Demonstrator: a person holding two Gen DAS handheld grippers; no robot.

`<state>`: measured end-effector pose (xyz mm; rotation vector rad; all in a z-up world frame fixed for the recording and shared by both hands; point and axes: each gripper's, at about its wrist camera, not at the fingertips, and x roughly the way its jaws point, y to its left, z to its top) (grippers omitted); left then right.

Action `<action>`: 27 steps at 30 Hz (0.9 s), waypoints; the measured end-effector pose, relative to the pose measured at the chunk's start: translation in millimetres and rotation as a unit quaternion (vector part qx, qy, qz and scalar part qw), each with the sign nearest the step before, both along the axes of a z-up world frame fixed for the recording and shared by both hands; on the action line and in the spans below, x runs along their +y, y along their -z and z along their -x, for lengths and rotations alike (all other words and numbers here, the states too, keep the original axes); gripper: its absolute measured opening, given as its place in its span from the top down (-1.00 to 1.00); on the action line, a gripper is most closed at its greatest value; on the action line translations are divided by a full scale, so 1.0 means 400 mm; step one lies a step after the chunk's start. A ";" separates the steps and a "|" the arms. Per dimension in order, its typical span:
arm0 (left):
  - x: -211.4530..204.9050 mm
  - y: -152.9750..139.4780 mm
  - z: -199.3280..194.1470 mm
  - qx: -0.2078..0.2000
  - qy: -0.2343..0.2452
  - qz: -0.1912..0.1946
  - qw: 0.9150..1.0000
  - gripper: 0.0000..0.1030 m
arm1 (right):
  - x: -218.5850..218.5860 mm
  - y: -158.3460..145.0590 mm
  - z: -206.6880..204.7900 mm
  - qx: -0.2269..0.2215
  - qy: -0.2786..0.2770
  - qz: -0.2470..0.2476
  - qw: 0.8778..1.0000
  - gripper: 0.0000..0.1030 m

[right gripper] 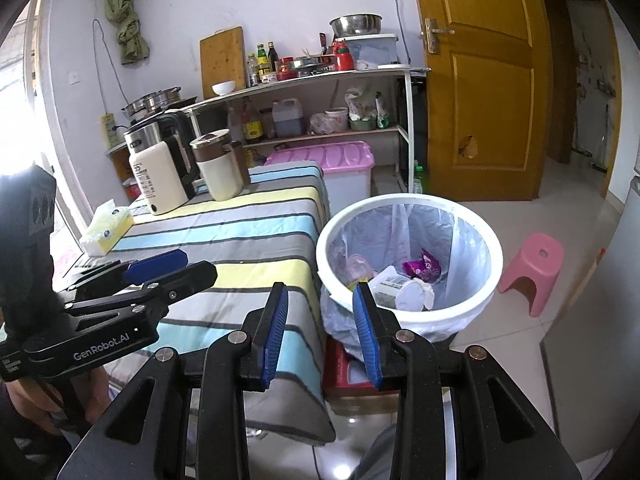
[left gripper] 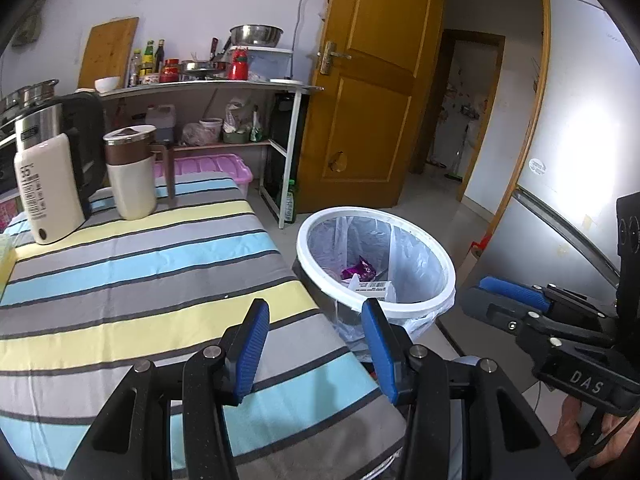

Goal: Collect trash

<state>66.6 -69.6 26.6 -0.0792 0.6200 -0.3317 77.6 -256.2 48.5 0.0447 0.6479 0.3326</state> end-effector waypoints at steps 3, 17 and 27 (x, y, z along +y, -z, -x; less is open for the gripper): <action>0.009 -0.001 0.017 -0.003 -0.005 0.000 1.000 0.07 | 0.004 -0.003 0.018 -0.003 -0.001 0.002 1.000 0.32; 0.017 -0.004 0.056 -0.009 -0.012 -0.009 1.000 0.07 | 0.004 -0.003 0.050 -0.006 0.005 0.003 1.000 0.32; 0.017 -0.009 0.064 -0.013 -0.012 -0.013 1.000 0.07 | 0.004 -0.003 0.051 -0.005 0.005 0.002 1.000 0.32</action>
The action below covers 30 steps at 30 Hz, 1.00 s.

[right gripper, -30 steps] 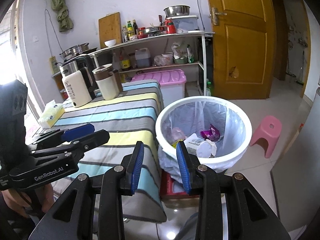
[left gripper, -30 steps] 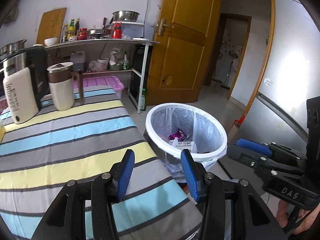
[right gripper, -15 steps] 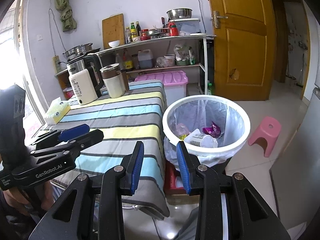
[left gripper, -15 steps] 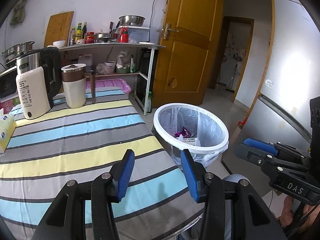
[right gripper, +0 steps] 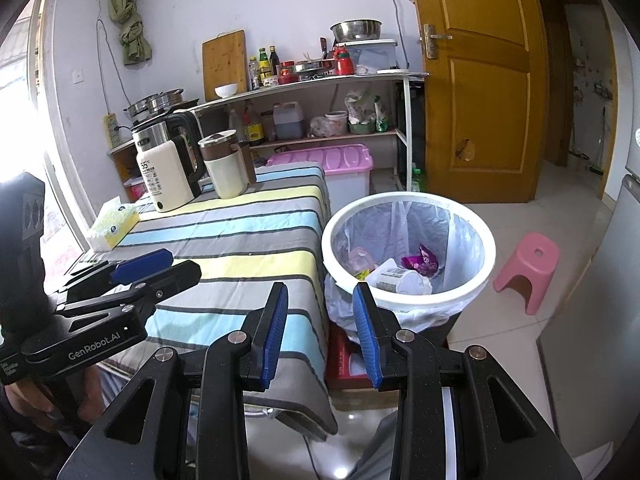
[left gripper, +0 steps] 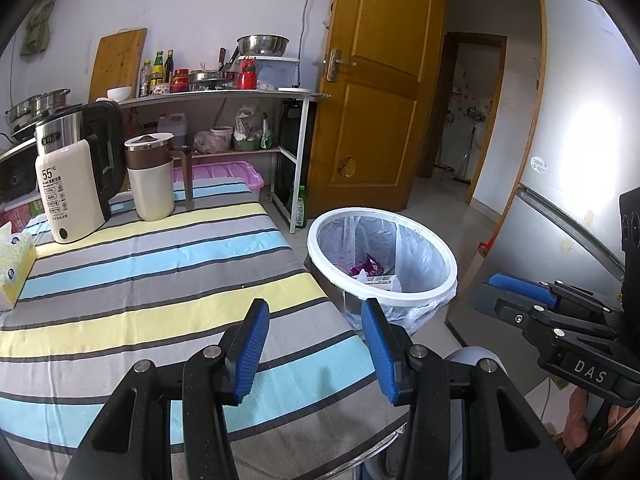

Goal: Collect trash

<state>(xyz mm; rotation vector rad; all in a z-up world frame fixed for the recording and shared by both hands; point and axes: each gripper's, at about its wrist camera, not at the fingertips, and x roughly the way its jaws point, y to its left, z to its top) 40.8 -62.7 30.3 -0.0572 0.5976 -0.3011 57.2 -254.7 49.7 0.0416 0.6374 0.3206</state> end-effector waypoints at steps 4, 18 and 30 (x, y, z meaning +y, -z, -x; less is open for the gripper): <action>-0.001 0.000 0.000 0.000 -0.001 -0.001 1.000 0.07 | 0.000 0.000 0.000 -0.001 0.000 0.000 1.000 0.32; 0.003 0.001 -0.005 0.003 -0.005 -0.007 1.000 0.07 | 0.000 0.000 0.003 0.001 0.000 0.001 1.000 0.32; 0.003 0.006 -0.009 0.003 -0.010 -0.013 1.000 0.07 | -0.002 -0.001 0.003 0.000 -0.001 0.001 1.000 0.32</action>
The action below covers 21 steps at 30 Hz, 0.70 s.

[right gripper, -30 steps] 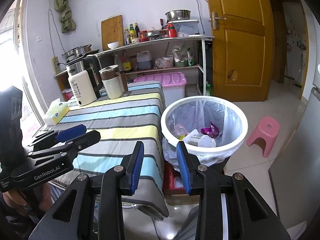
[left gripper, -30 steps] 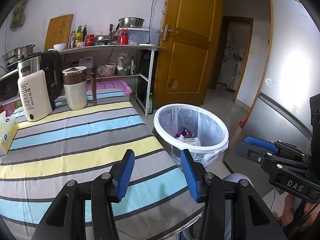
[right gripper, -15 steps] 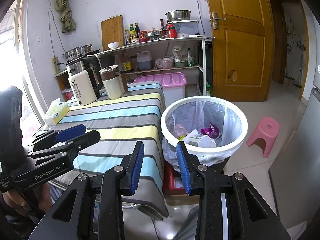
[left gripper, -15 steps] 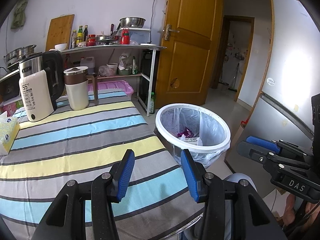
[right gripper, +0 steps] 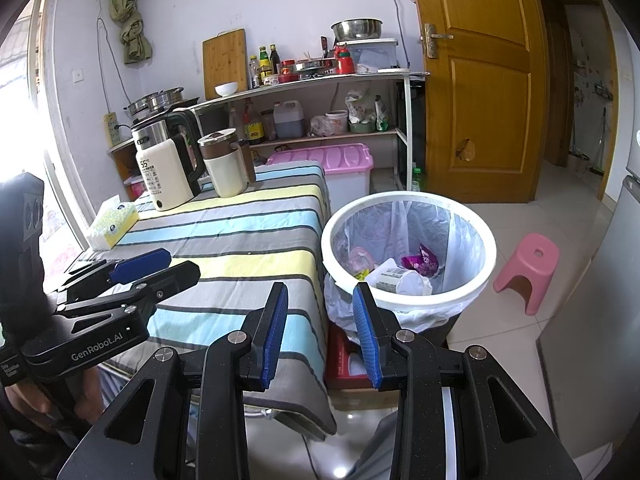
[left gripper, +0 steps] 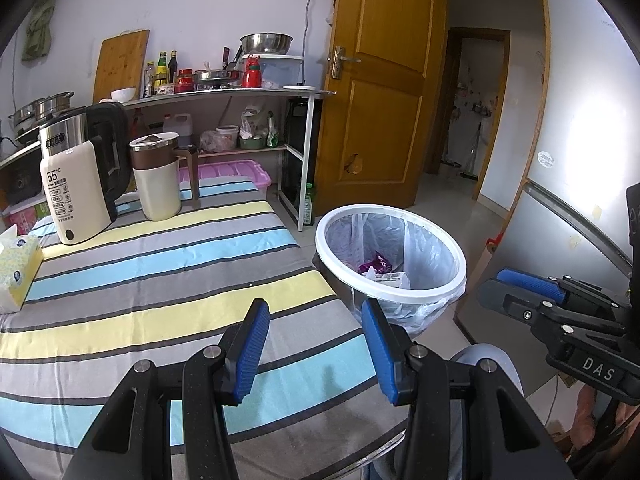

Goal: Collect trash

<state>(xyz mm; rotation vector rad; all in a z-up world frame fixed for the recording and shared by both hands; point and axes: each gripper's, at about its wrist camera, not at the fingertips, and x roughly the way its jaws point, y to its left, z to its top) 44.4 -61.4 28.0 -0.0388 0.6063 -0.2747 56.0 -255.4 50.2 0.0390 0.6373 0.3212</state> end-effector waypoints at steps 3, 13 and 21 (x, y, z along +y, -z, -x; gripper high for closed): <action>0.002 0.001 0.000 0.000 -0.003 -0.002 1.000 0.07 | 0.001 0.000 0.000 0.001 0.000 0.000 1.000 0.32; 0.002 0.001 0.002 -0.001 -0.005 -0.006 1.000 0.07 | -0.001 0.000 -0.002 0.002 -0.001 0.000 1.000 0.32; -0.001 -0.001 0.003 -0.001 -0.009 -0.014 1.000 0.07 | 0.000 0.000 -0.001 0.001 0.000 -0.001 1.000 0.32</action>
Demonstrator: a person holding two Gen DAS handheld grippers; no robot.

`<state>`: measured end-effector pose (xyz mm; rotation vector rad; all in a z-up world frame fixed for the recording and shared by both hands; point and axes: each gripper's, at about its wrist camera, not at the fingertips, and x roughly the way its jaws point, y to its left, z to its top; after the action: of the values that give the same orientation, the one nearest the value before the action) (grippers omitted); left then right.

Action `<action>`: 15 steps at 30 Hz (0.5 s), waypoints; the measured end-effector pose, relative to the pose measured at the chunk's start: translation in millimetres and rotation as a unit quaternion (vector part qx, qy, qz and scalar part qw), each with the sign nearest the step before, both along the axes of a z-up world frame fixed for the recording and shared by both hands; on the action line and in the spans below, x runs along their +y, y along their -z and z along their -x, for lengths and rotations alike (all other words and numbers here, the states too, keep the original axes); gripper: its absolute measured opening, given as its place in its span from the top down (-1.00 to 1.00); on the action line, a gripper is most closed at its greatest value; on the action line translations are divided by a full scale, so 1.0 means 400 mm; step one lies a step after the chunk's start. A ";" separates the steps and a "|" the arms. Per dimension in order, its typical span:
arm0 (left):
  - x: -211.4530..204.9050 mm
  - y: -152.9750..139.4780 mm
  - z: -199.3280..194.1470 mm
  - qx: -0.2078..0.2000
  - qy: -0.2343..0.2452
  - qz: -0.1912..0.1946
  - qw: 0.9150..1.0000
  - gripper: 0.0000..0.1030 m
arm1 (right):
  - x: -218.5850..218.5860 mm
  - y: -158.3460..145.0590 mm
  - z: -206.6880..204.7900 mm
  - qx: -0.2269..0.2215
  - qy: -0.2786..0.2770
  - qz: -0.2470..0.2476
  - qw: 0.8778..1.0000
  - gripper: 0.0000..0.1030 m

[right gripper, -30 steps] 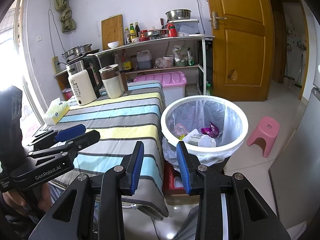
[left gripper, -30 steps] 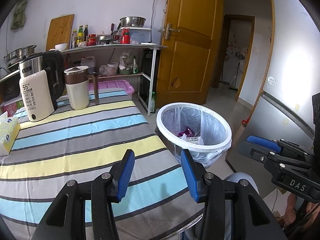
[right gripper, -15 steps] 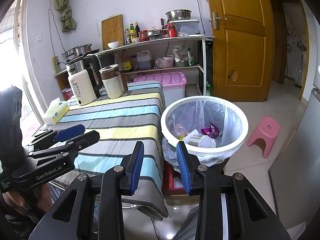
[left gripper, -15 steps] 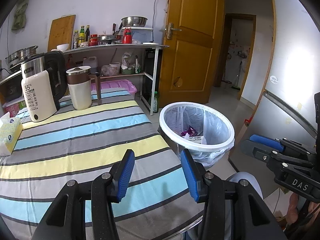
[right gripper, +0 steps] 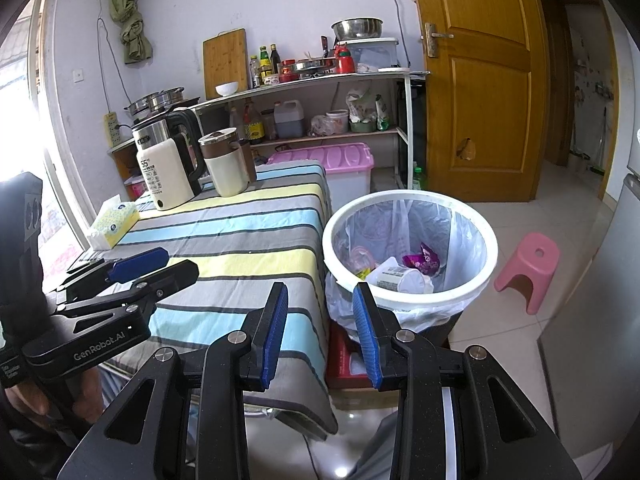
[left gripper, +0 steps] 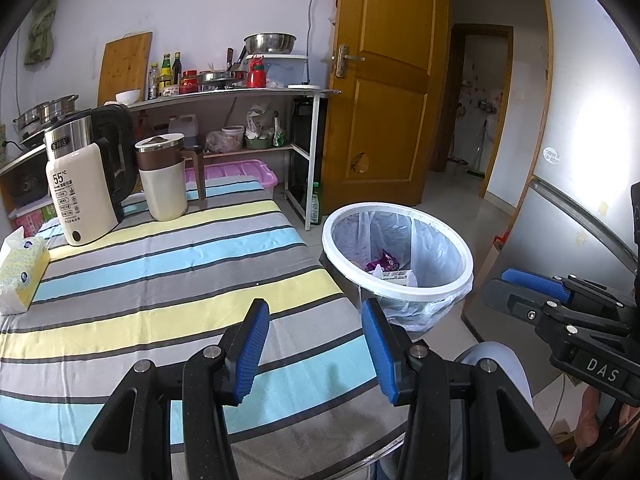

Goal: Collect trash

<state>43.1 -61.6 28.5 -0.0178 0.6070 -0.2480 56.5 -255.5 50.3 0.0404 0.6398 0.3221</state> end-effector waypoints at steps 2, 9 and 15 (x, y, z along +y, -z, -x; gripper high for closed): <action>-0.005 -0.001 0.000 -0.001 -0.001 -0.005 1.000 0.07 | 0.001 0.001 -0.002 -0.001 -0.001 0.000 1.000 0.32; -0.008 0.001 -0.003 -0.004 -0.005 -0.013 1.000 0.07 | 0.000 0.001 -0.002 0.000 -0.001 -0.001 1.000 0.32; -0.011 0.001 0.000 -0.008 -0.011 -0.017 1.000 0.07 | 0.000 0.001 -0.002 0.000 -0.001 -0.001 1.000 0.32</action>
<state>43.0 -66.0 28.0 0.0100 0.5940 -0.2167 57.2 -255.5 49.8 0.0413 0.6400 0.3242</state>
